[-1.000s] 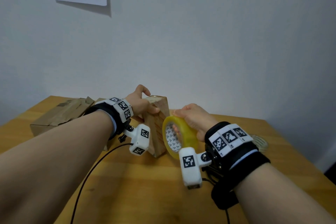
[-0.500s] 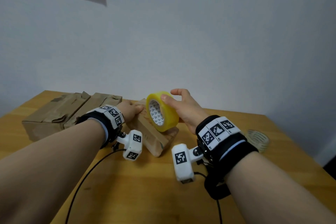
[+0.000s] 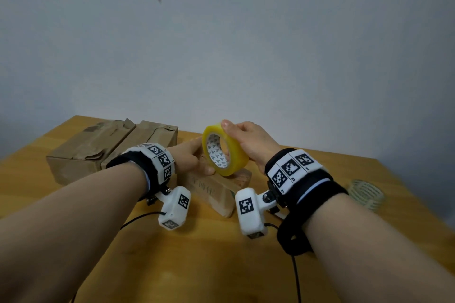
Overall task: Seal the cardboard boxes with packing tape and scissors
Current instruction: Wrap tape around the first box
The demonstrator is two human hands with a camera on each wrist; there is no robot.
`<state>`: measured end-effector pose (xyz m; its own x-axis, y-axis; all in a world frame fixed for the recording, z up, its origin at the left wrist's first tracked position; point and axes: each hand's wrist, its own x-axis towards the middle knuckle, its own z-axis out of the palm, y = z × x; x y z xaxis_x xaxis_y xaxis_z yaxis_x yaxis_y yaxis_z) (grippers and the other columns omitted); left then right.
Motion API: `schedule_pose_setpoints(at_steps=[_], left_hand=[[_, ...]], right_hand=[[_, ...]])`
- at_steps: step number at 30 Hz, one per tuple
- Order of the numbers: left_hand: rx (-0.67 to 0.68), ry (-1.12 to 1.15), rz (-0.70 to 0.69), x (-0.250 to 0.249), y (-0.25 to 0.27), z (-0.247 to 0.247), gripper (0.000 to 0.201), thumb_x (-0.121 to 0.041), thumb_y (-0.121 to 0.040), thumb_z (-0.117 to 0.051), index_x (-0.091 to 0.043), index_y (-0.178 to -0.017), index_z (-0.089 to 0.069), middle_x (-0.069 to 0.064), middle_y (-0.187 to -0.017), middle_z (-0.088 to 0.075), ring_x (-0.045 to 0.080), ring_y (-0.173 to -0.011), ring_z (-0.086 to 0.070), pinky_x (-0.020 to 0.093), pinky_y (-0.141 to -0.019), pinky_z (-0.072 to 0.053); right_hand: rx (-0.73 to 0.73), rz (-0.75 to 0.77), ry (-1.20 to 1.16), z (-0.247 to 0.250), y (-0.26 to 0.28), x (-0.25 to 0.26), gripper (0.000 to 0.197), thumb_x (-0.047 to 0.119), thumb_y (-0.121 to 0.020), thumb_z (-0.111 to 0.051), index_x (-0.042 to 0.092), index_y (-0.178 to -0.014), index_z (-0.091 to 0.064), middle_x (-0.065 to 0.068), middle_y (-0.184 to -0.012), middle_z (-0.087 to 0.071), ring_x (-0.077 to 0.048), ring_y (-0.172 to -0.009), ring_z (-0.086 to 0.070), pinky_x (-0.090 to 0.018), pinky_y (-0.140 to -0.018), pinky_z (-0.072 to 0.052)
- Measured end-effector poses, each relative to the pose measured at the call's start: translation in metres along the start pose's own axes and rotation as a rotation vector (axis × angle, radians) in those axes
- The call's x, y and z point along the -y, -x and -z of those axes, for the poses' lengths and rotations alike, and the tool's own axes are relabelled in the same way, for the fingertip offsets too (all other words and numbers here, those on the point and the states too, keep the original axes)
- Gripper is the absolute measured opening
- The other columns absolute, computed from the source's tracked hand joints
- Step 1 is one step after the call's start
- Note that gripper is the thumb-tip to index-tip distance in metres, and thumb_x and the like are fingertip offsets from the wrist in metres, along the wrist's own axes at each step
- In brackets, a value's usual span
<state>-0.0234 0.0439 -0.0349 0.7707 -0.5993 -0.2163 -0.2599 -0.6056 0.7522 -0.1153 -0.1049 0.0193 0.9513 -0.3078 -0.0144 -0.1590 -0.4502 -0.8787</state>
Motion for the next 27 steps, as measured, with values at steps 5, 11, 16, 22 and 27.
schedule_pose_setpoints(at_steps=[5,11,16,22,27], left_hand=[[0.008,-0.211,0.083,-0.007,0.002,-0.001,0.097,-0.039,-0.085,-0.068,-0.022,-0.154,-0.002,0.002,-0.161,-0.012,0.022,-0.147,-0.013,0.038,-0.117,-0.014],[0.033,-0.493,0.048,-0.018,0.007,-0.004,0.090,-0.047,-0.093,-0.053,-0.007,-0.152,0.003,0.008,-0.161,0.003,0.021,-0.148,-0.001,0.036,-0.118,-0.008],[0.094,-0.646,0.050,-0.014,0.001,-0.005,0.092,-0.056,-0.094,-0.042,-0.008,-0.152,0.011,0.009,-0.160,0.014,0.022,-0.148,0.008,0.041,-0.118,-0.002],[0.123,-0.733,0.051,-0.010,-0.002,-0.005,0.090,-0.061,-0.093,-0.034,-0.010,-0.152,0.011,0.009,-0.159,0.017,0.023,-0.148,0.009,0.043,-0.118,-0.004],[0.143,-0.758,0.037,-0.007,-0.003,-0.005,0.087,-0.062,-0.094,-0.030,-0.014,-0.152,0.013,0.009,-0.158,0.021,0.024,-0.147,0.013,0.046,-0.118,-0.002]], right_hand=[[-0.034,-0.018,0.134,0.016,0.009,0.017,0.040,0.051,-0.090,-0.063,0.012,-0.084,-0.059,-0.002,-0.065,-0.070,-0.014,-0.053,-0.063,-0.027,-0.057,-0.051],[0.002,-0.121,0.317,0.045,0.022,0.004,0.042,0.048,-0.086,-0.068,0.006,-0.085,-0.064,-0.014,-0.072,-0.074,-0.026,-0.062,-0.068,-0.045,-0.081,-0.060],[0.065,-0.298,0.437,0.049,0.031,-0.024,0.048,0.053,-0.085,-0.068,0.009,-0.096,-0.053,-0.011,-0.088,-0.073,-0.029,-0.086,-0.073,-0.042,-0.084,-0.059],[0.088,-0.389,0.500,0.047,0.037,-0.050,0.043,0.049,-0.093,-0.059,0.010,-0.111,-0.056,-0.004,-0.090,-0.067,-0.018,-0.081,-0.068,-0.035,-0.079,-0.060],[0.140,-0.455,0.629,0.040,0.036,-0.061,0.070,0.060,-0.091,-0.055,0.009,-0.139,-0.048,-0.012,-0.134,-0.057,-0.026,-0.112,-0.058,-0.031,-0.080,-0.047]])
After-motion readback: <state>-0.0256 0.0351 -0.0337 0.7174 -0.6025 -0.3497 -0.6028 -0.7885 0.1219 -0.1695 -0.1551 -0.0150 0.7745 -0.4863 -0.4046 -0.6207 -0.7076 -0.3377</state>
